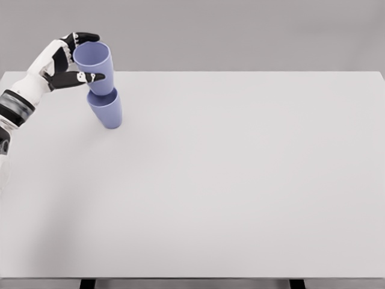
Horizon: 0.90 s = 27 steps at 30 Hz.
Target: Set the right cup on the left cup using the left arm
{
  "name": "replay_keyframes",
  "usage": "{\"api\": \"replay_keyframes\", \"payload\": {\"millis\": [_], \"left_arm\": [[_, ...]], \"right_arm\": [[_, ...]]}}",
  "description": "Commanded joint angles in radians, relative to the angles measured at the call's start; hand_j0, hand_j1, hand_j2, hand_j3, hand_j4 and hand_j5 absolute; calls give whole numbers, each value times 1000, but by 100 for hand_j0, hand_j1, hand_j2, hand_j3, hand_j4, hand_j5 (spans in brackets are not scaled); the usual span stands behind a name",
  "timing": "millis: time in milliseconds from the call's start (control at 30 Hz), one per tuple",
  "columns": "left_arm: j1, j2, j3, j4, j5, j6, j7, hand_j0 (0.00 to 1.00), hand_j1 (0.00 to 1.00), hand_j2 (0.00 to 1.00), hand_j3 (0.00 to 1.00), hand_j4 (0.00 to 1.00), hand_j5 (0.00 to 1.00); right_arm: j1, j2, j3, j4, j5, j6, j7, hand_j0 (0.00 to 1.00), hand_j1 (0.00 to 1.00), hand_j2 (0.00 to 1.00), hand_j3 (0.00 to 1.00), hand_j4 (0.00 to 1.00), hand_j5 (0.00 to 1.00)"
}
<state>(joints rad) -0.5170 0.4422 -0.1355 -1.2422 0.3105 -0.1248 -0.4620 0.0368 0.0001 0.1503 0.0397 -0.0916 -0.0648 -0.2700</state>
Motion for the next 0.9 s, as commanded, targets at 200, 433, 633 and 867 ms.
{"api": "replay_keyframes", "payload": {"millis": [200, 433, 633, 867], "left_arm": [[5, 15, 8, -25, 9, 1, -3, 71, 71, 71, 71, 71, 71], [34, 29, 14, -56, 22, 1, -4, 71, 71, 71, 71, 71, 71], [40, 29, 13, -79, 24, 1, -4, 71, 71, 71, 71, 71, 71], [49, 29, 13, -89, 24, 1, -4, 71, 71, 71, 71, 71, 71]], "right_arm": [[0, 0, 0, 0, 0, 0, 0, 100, 100, 100, 100, 100, 100], [0, 0, 0, 0, 0, -1, 0, 100, 100, 100, 100, 100, 100], [0, 0, 0, 0, 0, 0, 0, 100, 100, 100, 100, 100, 100], [0, 0, 0, 0, 0, 0, 0, 100, 100, 100, 100, 100, 100]]}}
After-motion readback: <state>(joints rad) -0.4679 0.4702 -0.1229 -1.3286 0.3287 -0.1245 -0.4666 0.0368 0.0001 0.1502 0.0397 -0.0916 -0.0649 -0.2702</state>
